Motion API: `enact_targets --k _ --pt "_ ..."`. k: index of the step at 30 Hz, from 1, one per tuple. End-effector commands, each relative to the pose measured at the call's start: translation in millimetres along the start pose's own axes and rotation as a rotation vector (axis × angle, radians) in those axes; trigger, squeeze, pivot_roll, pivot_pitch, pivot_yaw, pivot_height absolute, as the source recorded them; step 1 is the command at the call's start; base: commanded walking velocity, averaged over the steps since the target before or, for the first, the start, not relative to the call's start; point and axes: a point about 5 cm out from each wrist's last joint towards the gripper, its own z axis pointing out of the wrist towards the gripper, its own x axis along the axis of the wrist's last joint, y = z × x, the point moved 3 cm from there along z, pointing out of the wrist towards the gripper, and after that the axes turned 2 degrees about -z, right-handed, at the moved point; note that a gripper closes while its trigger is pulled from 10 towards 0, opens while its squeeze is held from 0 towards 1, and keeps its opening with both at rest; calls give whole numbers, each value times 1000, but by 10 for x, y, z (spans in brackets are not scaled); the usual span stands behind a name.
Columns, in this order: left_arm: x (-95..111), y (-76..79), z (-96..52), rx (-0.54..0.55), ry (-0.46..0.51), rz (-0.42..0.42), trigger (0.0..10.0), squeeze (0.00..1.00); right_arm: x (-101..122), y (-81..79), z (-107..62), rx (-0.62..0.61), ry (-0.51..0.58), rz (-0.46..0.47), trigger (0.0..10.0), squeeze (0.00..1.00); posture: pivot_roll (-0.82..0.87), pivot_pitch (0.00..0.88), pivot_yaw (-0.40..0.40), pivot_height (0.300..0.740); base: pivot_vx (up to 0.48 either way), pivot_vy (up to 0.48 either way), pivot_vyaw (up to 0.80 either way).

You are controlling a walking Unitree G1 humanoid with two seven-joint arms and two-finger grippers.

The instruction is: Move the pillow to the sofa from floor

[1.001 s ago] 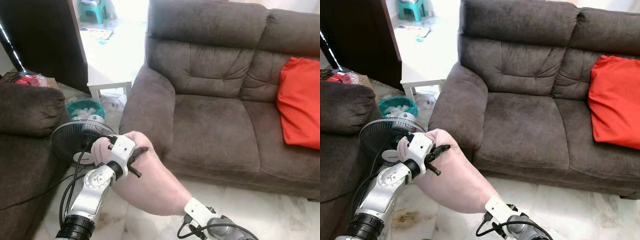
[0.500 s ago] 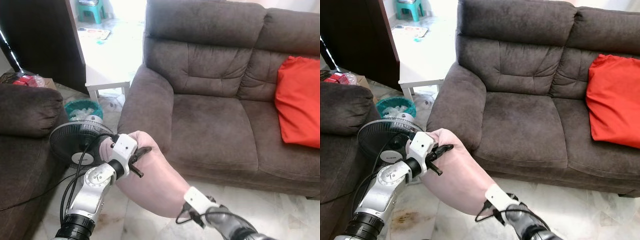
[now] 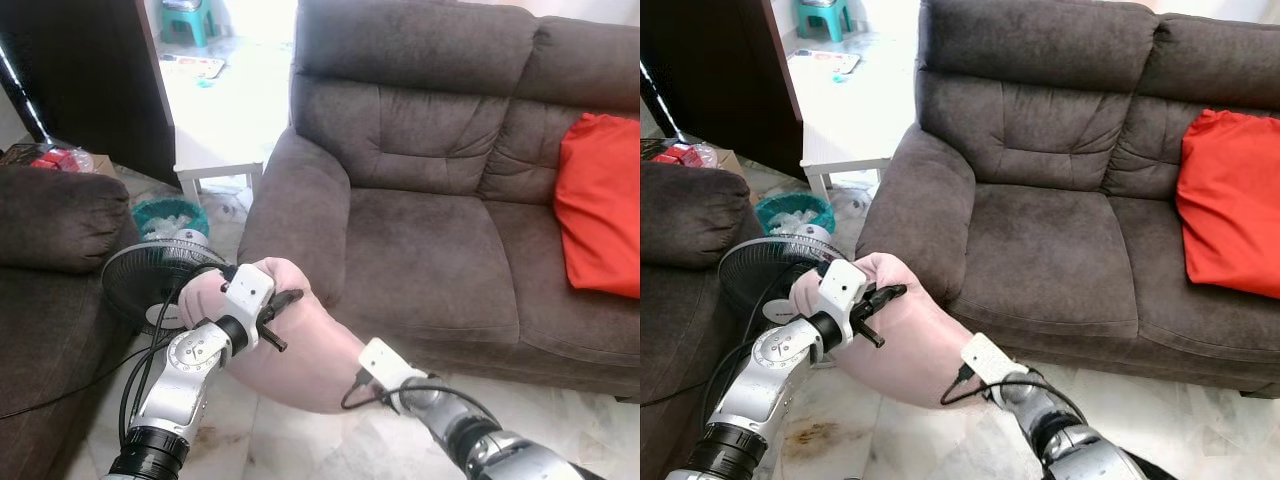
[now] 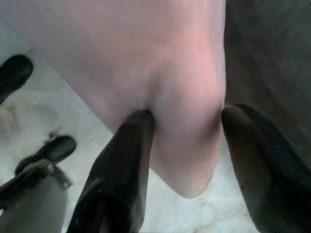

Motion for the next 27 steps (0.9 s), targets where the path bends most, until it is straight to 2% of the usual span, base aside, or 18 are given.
enact_targets --k 1,5,6,8,9,10,12,13,16,20,21,22,27 --pt "282 36 53 -27 98 42 10000 0 -34 40 -7 -3 -4 6 0 0 217 0 -112 740 0 0 0" --pt "281 30 50 -28 97 44 10000 0 -25 57 -9 -5 -9 -10 0 0 217 0 -112 740 0 0 0" --pt "278 25 47 -27 95 45 10000 0 -28 61 -10 -1 -17 -16 1412 0 216 0 -111 740 0 0 0" --pt "276 24 46 -27 94 46 10000 0 -40 54 -10 10 -28 -18 2000 0 216 0 -111 740 0 0 0" --pt "276 25 47 -28 94 47 10000 0 -54 40 -11 25 -40 -21 2941 0 216 0 -111 740 0 0 0" --pt "277 26 49 -29 94 48 10000 0 -59 34 -11 31 -44 -25 4863 0 216 0 -111 740 0 0 0" --pt "277 27 50 -29 94 48 10000 0 -61 31 -11 34 -45 -28 4863 0 216 0 -111 740 0 0 0" --pt "279 31 54 -30 94 49 10000 0 -60 36 -11 31 -48 -24 10000 0 217 0 -111 740 0 0 0" --pt "282 35 58 -33 94 50 10000 0 -78 24 -11 36 -57 -20 10000 0 216 0 -111 740 0 0 0" --pt "281 36 56 -36 92 54 10000 0 -112 -94 1 66 -67 -17 10000 0 216 0 -110 740 0 0 0" --pt "281 35 56 -35 92 54 10000 0 -109 -111 2 72 -67 -15 9137 0 216 0 -110 740 0 0 0" --pt "280 33 54 -34 92 54 10000 0 -101 -125 4 75 -63 -10 0 0 216 0 -110 740 0 0 0" --pt "281 20 44 -29 91 58 10000 0 -68 -162 9 87 -54 -14 0 0 221 0 -111 740 0 0 0"
